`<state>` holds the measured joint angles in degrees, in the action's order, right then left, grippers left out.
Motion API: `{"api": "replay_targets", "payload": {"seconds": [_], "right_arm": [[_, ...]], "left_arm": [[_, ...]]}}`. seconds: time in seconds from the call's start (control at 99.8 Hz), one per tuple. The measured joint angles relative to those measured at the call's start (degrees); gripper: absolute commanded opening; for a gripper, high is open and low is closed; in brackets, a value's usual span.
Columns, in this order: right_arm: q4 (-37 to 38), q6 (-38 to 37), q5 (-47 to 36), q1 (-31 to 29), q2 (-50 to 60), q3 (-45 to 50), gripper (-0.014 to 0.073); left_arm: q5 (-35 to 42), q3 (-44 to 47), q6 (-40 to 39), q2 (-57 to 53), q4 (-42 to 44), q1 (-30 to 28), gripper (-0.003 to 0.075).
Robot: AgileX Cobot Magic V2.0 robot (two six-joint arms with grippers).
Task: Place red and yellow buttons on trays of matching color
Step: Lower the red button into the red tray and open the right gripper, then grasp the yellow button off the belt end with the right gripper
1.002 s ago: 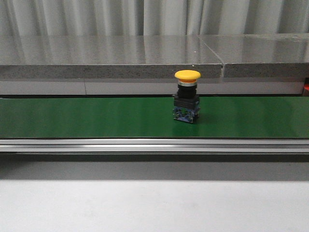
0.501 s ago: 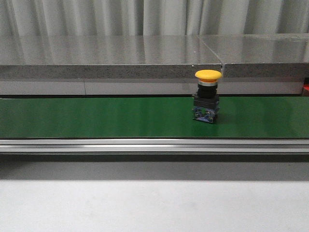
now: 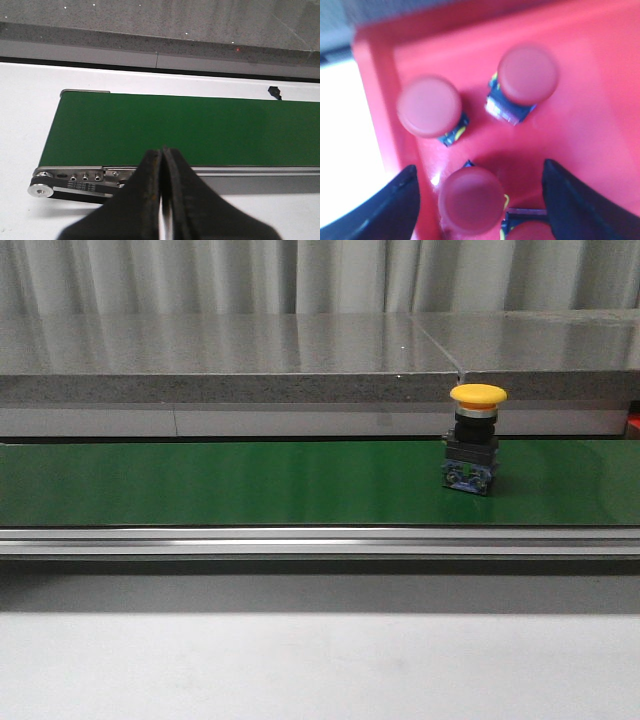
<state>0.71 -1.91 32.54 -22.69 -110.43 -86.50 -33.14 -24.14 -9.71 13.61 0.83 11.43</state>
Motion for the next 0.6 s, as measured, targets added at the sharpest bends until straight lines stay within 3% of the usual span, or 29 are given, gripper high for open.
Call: {"api": "replay_targets", "payload": {"seconds": [0.371,0.601], "right_arm": [[0.0,1.48,6.51,0.0,12.36,0.24,0.0521],[0.0,2.62,10.09,1.25,21.18,6.84,0.0521]], "left_arm": [[0.0,0.0,0.0,0.0,0.0,0.0,-0.0019],[0.0,0.0,0.0,0.0,0.0,0.0,-0.0019]]}}
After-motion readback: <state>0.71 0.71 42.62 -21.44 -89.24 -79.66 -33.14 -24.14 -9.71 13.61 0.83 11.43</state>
